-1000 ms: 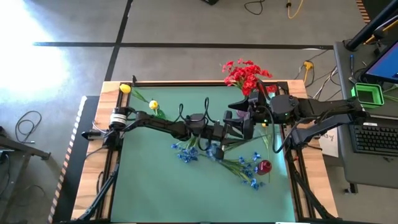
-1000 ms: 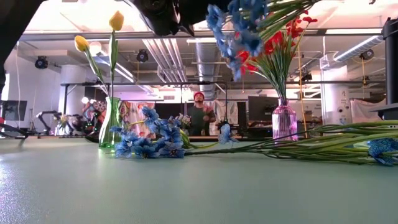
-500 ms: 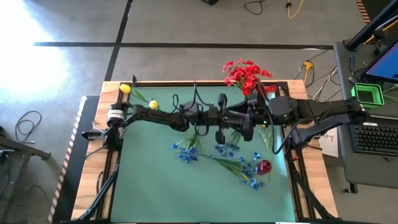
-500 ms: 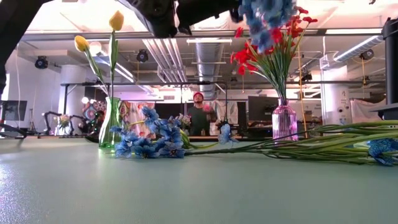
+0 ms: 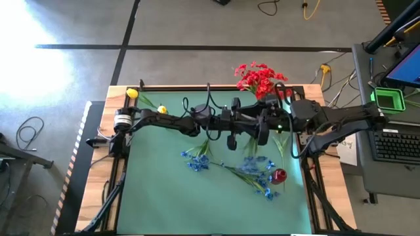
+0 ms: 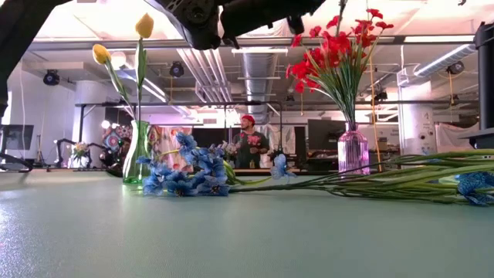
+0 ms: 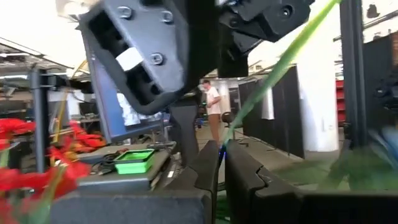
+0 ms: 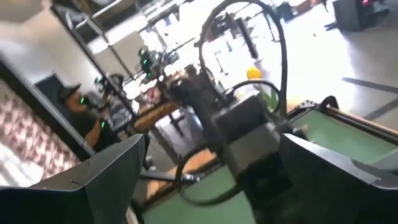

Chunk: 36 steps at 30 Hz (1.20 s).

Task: Sort flowers into vase by color
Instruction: Put the blue flower into the red vase

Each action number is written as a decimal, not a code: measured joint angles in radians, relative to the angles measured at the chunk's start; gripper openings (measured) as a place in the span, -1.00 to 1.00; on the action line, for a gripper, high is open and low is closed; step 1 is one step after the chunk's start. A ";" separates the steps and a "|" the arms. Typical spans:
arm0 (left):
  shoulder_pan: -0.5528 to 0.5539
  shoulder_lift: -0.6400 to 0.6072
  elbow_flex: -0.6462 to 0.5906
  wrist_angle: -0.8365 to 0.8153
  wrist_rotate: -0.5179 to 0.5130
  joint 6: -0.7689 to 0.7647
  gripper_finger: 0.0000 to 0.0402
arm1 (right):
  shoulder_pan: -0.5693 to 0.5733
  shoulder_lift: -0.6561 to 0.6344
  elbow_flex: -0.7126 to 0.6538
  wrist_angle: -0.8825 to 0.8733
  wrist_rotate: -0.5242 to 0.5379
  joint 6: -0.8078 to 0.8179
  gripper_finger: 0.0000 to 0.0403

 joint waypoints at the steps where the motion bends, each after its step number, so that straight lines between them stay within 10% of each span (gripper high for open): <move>1: -0.004 0.003 0.006 -0.002 0.017 0.000 -1.00 | 0.000 0.011 0.000 0.018 0.016 0.007 0.81; 19: -0.090 0.005 0.043 -0.202 0.071 0.078 -1.00 | -0.002 0.058 0.037 0.092 0.122 -0.057 0.81; 36: -0.107 -0.060 0.042 -0.433 0.072 0.037 -0.76 | -0.002 0.054 0.163 -0.230 0.175 -0.151 0.81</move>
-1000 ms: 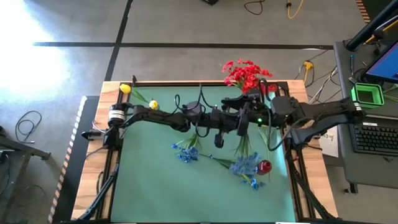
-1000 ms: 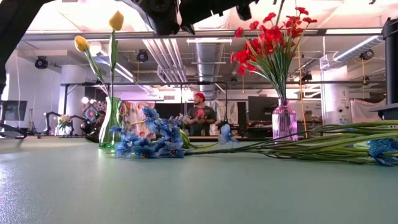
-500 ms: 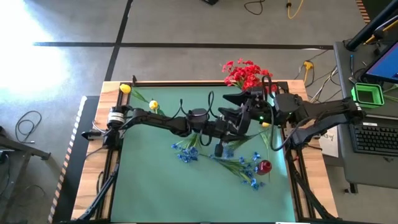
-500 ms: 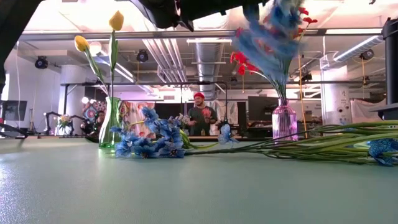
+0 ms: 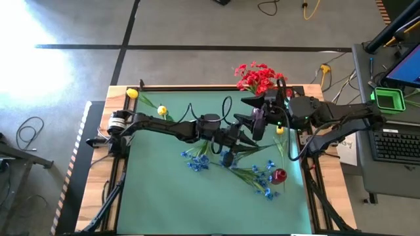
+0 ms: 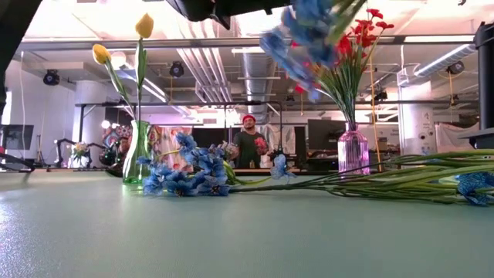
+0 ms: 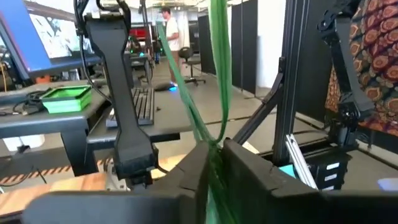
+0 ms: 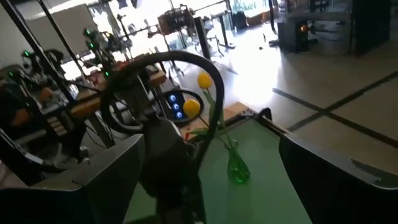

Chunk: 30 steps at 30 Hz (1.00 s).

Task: Sort flowers into vase by color
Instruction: Put the blue flower into the red vase

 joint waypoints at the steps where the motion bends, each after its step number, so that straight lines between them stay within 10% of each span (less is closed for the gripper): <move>1: 0.000 -0.006 0.000 -0.016 0.000 -0.001 -0.71 | 0.000 0.000 0.007 -0.021 0.000 -0.003 0.81; 24: 0.013 -0.053 0.014 -0.166 -0.009 -0.022 0.27 | 0.002 0.000 0.081 -0.298 -0.095 0.069 0.81; 30: 0.020 -0.100 0.014 -0.274 -0.013 0.004 0.50 | 0.002 0.008 0.081 -0.402 0.077 0.144 0.81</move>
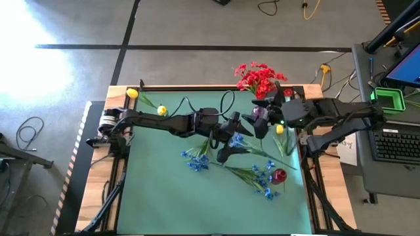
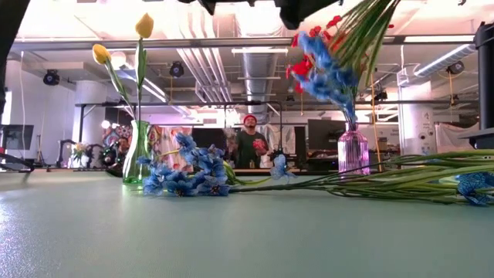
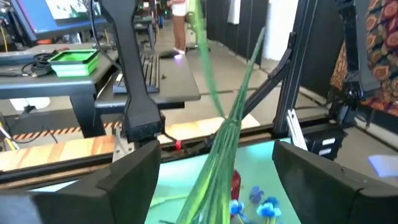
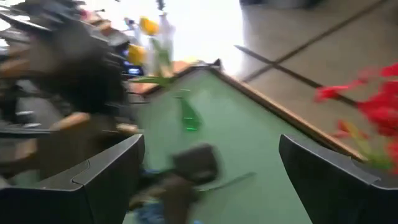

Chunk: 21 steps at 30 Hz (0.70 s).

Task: Sort flowers into vase by color
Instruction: Put the blue flower into the red vase

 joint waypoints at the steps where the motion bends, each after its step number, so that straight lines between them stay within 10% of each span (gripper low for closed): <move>1: 0.000 -0.010 0.000 -0.022 0.000 0.007 0.50 | 0.000 0.005 0.000 -0.017 0.027 0.013 0.81; 21: -0.081 -0.177 -0.016 -0.433 -0.303 0.051 0.42 | 0.000 0.144 -0.002 -0.071 0.411 0.095 0.81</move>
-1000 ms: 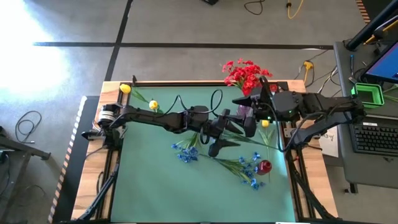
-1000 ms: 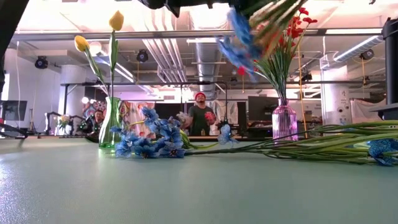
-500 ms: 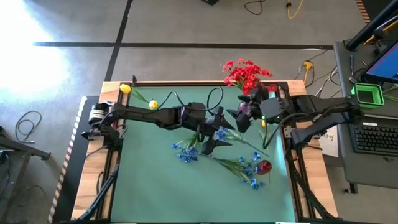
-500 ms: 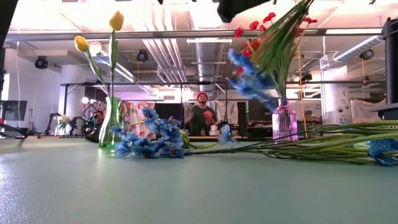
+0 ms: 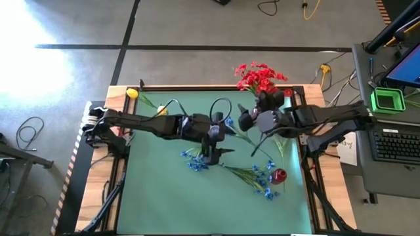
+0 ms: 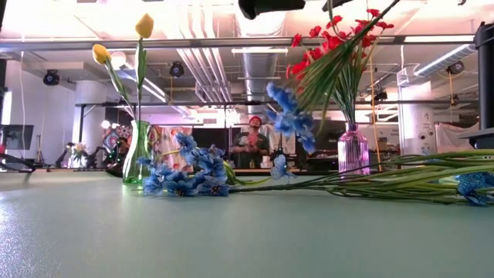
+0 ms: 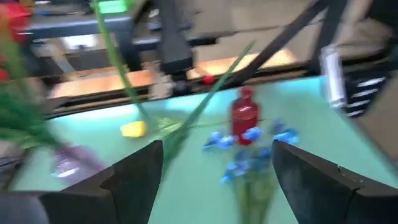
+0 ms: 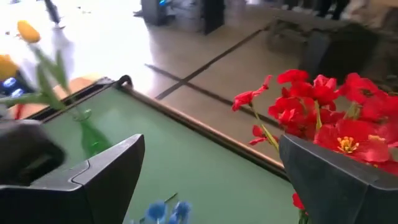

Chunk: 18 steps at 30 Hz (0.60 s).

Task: Sort flowers into vase by color
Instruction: Put the blue flower into the red vase

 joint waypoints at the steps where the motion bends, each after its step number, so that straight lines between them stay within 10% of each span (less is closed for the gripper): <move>1: -0.013 -0.001 0.000 0.000 -0.047 0.014 0.42 | 0.000 0.010 0.000 0.000 0.028 0.021 0.81; 9: -0.105 -0.002 -0.038 0.143 -0.259 0.113 0.42 | 0.000 0.074 0.000 0.006 0.279 0.174 0.81; 18: -0.150 -0.002 -0.248 0.589 -0.360 0.273 0.42 | 0.000 0.099 0.000 0.020 0.281 0.287 0.81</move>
